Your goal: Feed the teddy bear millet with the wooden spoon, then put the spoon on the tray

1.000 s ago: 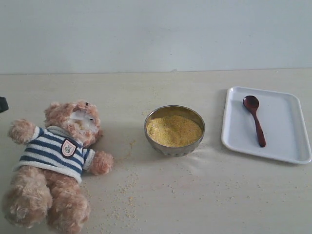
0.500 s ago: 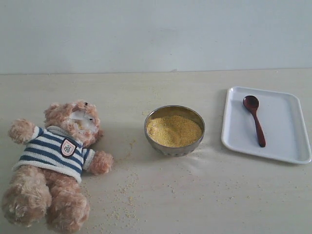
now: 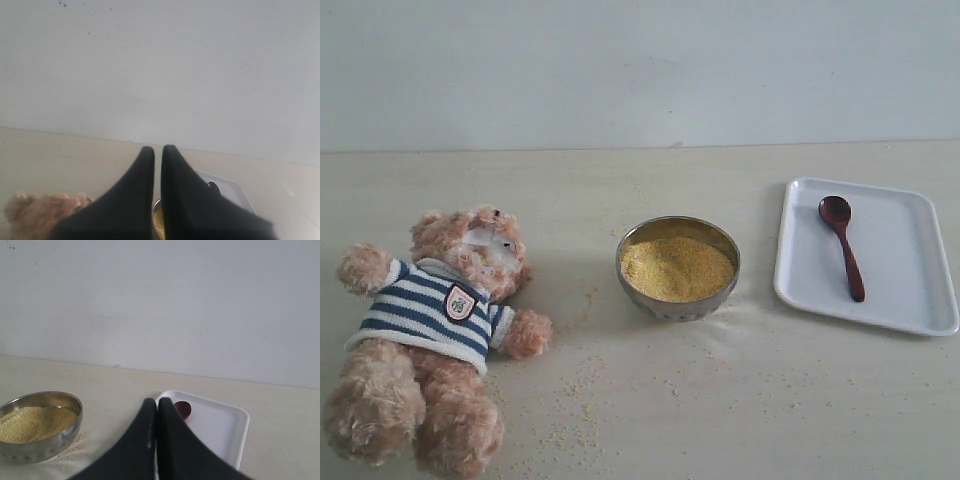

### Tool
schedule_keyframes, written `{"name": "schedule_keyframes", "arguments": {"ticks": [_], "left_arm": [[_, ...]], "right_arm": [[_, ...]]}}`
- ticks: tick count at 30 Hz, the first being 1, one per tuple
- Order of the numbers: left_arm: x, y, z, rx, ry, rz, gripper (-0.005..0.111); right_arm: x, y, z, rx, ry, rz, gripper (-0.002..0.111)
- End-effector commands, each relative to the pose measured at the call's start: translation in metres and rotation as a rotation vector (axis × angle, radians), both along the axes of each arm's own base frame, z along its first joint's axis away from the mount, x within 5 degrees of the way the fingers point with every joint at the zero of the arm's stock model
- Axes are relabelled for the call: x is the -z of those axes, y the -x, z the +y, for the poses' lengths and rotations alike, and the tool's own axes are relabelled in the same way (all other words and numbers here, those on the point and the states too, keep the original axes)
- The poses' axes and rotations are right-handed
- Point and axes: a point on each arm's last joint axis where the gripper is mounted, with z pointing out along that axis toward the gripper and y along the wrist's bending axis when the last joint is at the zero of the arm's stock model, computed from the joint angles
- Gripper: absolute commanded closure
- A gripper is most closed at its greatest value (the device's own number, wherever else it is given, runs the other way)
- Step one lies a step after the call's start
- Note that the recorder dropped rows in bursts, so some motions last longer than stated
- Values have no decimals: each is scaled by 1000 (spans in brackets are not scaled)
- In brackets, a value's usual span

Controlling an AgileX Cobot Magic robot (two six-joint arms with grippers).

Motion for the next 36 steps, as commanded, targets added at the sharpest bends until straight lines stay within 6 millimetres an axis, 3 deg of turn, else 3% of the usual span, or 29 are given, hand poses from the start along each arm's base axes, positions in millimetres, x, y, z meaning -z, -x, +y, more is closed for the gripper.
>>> {"name": "schedule_keyframes", "arguments": {"ticks": [1,4,8,14,22,25,28,36], "left_arm": [[-5,6,-1,-47,-20,-39,102],[-13,20,-6,-90,-56,-115,102],[-20,54,-11,-183,-149,-271,102],[32,90,-8,-244,-141,-383,102],[64,80,-10,-210,-191,-286,102],[89,74,-7,-229,-137,-111,102],[102,72,-2,-271,-69,12,102],[119,69,10,-391,-170,38,102]], "right_arm": [[1,0,0,0,4,-7,108],[1,0,0,0,4,-7,108],[1,0,0,0,4,-7,108],[1,0,0,0,4,-7,108],[1,0,0,0,4,-7,108],[1,0,0,0,4,-7,108],[1,0,0,0,4,-5,108],[1,0,0,0,4,-5,108]]}}
